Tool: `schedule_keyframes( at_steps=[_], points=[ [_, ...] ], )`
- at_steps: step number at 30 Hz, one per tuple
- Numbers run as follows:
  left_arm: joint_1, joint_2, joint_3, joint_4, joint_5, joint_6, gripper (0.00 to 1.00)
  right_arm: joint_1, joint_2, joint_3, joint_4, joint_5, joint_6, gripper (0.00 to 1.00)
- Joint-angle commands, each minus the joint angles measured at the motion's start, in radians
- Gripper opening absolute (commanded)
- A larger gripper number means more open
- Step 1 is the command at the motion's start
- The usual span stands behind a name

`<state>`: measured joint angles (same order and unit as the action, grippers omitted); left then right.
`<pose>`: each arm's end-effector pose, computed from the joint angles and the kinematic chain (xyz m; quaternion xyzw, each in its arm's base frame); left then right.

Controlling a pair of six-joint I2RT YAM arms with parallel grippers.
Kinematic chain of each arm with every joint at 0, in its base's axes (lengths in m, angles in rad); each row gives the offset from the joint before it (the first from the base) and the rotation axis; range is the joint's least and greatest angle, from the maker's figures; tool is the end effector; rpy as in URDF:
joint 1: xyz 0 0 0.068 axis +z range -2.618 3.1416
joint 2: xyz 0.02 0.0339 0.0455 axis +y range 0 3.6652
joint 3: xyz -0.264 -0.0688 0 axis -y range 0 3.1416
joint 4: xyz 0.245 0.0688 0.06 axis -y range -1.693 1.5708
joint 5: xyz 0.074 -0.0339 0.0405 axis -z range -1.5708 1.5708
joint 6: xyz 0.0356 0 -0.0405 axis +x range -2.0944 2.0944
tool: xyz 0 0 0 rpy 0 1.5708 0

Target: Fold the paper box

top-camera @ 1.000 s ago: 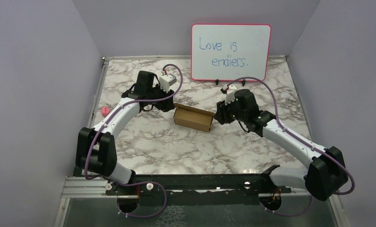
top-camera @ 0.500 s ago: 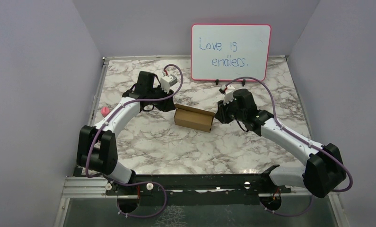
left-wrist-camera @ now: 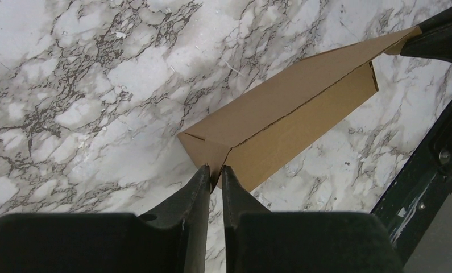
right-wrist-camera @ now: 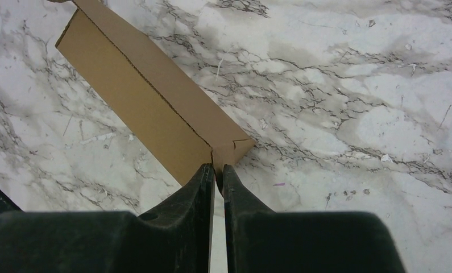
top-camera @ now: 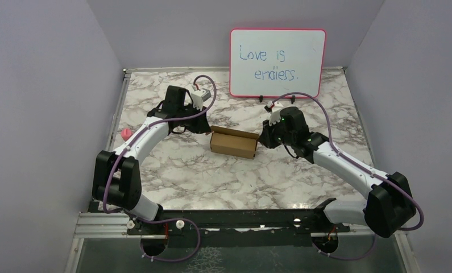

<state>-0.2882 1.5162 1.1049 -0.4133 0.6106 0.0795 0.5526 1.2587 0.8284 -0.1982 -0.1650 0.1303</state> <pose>0.3050 -0.1117 0.2584 0.2701 0.8531 -0.3146 0.3166 0.2309 0.1493 0.2529 -0.2227 0.8605 0.2207 0.4017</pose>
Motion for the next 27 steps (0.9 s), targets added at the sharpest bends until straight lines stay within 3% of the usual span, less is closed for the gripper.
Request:
schedule_keyframes(
  at_steps=[1, 12, 27],
  points=[
    [-0.005, -0.055, -0.017, 0.033, -0.052, -0.125, 0.14, 0.010, 0.010, 0.034, 0.023, 0.023, 0.049, 0.16],
    [-0.067, -0.135, -0.118, 0.149, -0.166, -0.297, 0.14, 0.042, 0.005, 0.053, 0.006, 0.106, 0.142, 0.16],
    [-0.149, -0.164, -0.163, 0.174, -0.307, -0.345, 0.14, 0.078, 0.038, 0.072, -0.033, 0.231, 0.258, 0.13]
  ],
)
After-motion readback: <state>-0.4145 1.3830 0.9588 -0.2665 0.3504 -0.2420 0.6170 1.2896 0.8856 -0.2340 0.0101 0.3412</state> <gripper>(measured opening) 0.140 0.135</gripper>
